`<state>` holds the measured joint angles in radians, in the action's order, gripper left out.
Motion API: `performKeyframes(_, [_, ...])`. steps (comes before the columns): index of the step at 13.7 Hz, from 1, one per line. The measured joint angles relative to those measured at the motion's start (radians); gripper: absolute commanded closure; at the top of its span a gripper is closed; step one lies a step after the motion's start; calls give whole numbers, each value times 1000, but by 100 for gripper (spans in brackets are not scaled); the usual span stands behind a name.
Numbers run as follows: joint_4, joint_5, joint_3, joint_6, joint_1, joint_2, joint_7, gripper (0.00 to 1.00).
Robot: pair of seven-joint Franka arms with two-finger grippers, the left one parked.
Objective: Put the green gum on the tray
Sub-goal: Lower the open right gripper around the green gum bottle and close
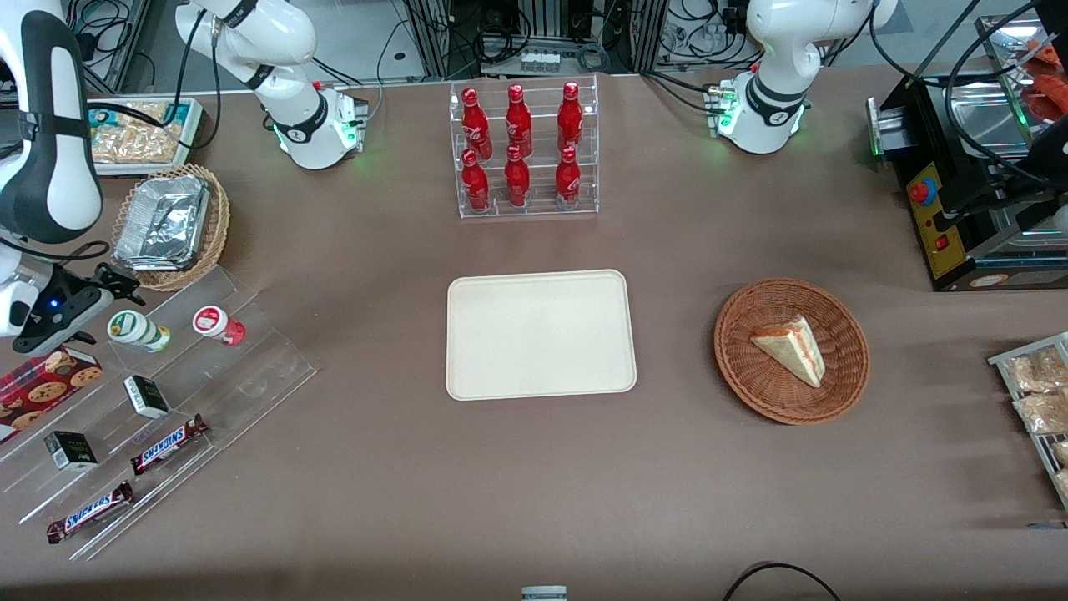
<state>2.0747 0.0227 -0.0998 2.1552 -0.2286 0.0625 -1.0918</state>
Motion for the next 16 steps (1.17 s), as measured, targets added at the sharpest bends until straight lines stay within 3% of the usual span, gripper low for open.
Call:
performKeyframes(2, [28,0,0,43,0,0,0,2])
performKeyframes(3, [40,0,0,63,0,-1,0,17])
performKeyframes(4, [51,0,0,79,0,0,0,63])
performKeyframes(5, [58,0,0,88,0,-1,0,90])
performKeyframes(6, [62,0,0,93,0,-1,0,100])
performKeyframes(13, [45,0,12,86,1,-12,-3,100])
performKeyframes(16, [-50,0,20,-11,31,-16,3,100])
